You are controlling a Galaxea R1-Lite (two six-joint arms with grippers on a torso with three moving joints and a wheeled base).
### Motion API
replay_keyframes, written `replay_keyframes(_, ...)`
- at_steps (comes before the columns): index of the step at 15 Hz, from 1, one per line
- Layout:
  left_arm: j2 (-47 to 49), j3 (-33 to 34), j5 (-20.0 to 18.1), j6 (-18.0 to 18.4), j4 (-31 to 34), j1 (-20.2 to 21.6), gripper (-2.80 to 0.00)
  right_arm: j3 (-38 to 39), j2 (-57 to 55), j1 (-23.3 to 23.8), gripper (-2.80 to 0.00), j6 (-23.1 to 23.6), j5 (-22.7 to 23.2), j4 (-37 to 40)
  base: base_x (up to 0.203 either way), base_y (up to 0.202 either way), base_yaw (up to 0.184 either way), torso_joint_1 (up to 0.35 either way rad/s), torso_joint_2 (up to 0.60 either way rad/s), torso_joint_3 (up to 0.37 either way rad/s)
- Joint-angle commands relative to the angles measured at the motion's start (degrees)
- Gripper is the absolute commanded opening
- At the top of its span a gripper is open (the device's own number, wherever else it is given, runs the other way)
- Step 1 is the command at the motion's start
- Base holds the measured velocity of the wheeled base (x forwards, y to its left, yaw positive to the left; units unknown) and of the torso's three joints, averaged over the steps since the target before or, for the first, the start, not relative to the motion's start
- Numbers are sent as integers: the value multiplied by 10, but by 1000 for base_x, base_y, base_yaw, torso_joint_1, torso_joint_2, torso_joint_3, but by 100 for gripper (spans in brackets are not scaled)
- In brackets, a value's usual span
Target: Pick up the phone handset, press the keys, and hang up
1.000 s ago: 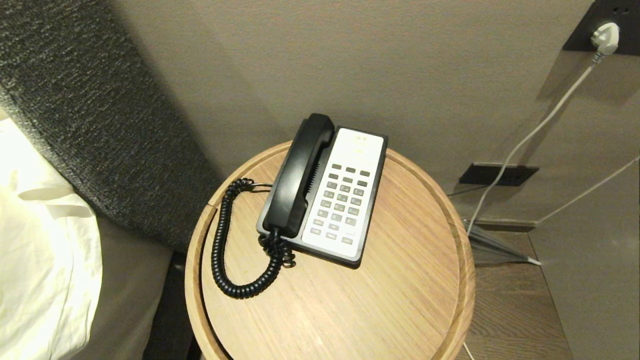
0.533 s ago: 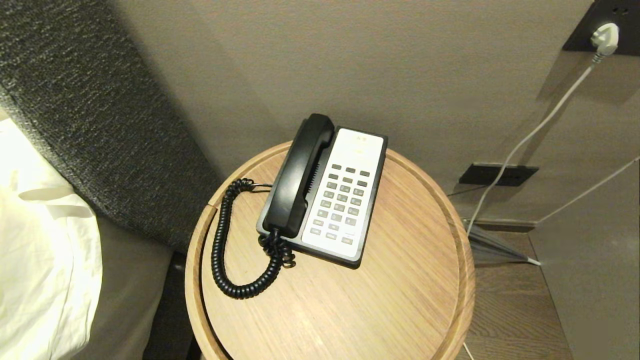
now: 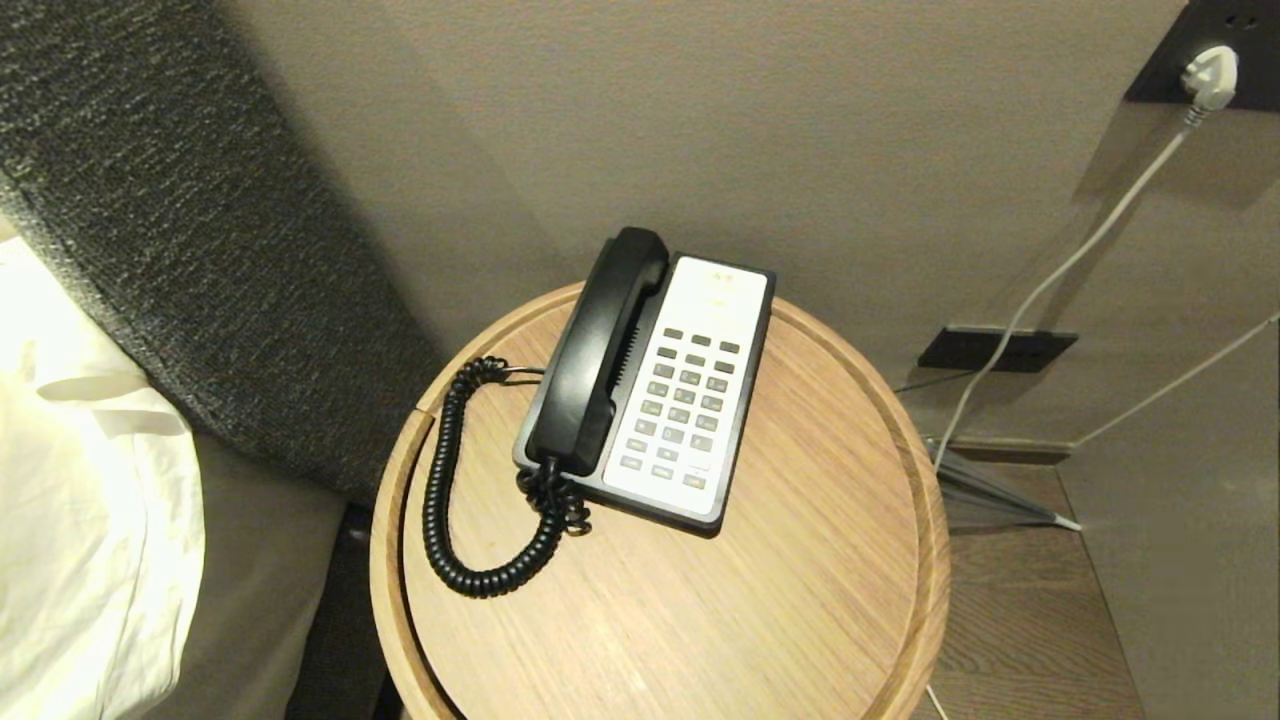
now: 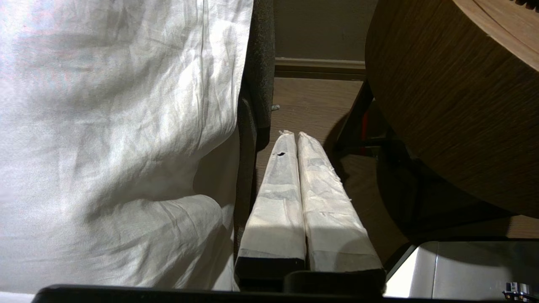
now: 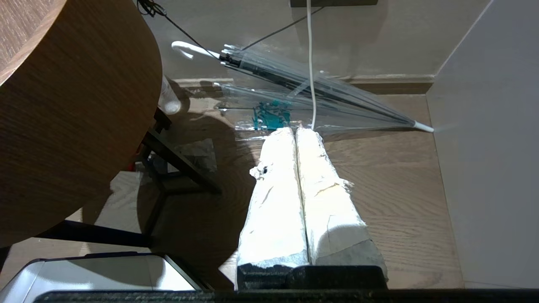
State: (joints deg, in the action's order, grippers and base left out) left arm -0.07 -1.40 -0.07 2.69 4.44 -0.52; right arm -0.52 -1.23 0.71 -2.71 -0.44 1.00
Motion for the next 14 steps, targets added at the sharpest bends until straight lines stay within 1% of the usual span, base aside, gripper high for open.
replay_keyframes(1, 1, 0, 0, 2, 0, 0, -280, 0, -4, 0, -280, 0, 0, 1, 0, 0, 0, 0, 0, 0)
replay_keyframes(6, 1, 0, -1, -1, 0, 0, -280, 0, -4, 0, -280, 0, 0, 1, 0, 0, 0, 0, 0, 0)
replay_keyframes(12, 1, 0, 0, 2, 0, 0, -280, 0, -4, 0, -280, 0, 0, 0, 0, 0, 0, 0, 0, 0)
replay_keyframes(14, 1, 0, 2, -6, 0, 0, -280, 0, -4, 0, -280, 0, 0, 0, 0, 0, 0, 0, 0, 0)
